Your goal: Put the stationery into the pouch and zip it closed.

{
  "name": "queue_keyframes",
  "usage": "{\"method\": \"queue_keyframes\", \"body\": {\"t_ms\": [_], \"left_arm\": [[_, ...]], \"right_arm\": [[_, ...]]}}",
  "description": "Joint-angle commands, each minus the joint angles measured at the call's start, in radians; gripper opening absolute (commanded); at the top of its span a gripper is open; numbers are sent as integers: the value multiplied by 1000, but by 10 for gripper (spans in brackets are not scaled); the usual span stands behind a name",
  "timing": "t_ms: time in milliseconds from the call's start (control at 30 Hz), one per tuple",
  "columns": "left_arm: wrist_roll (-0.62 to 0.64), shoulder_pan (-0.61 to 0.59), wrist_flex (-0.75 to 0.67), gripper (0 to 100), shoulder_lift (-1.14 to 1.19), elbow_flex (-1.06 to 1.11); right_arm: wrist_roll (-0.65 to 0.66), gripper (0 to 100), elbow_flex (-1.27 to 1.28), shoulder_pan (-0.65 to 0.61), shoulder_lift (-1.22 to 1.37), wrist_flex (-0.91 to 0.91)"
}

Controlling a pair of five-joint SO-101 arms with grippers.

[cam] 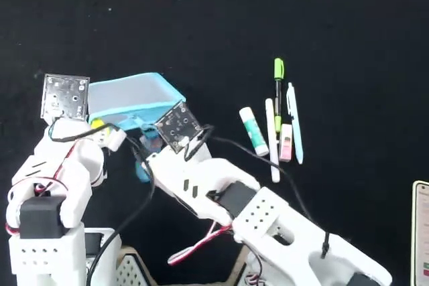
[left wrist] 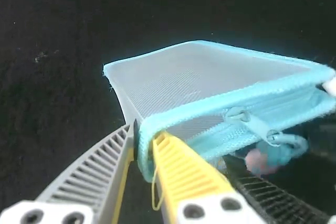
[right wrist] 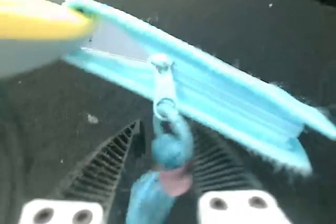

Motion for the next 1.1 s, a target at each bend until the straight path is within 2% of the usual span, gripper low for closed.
{"method": "queue_keyframes", "body": {"t_ms": [0, 133, 300, 400, 567, 767, 1067], "left_arm": [[11, -5, 0, 30, -8, -13], [11, -5, 0, 30, -8, -13], [11, -5, -2, 30, -8, -13], [11, -5, -2, 30, -8, -13], [11, -7, -2, 30, -8, -13], [11, -5, -6, 30, -8, -35], [-21, 2, -2, 30, 5, -159]], "right_arm": [[0, 19, -15, 80, -74, -14], [2, 11, -8, 189, -254, 91], [135, 11, -44, 295, -483, 330], [166, 11, -50, 347, -564, 414], [169, 11, -15, 391, -584, 414], [169, 11, -76, 516, -591, 439], [169, 11, -268, 499, -584, 629]]}}
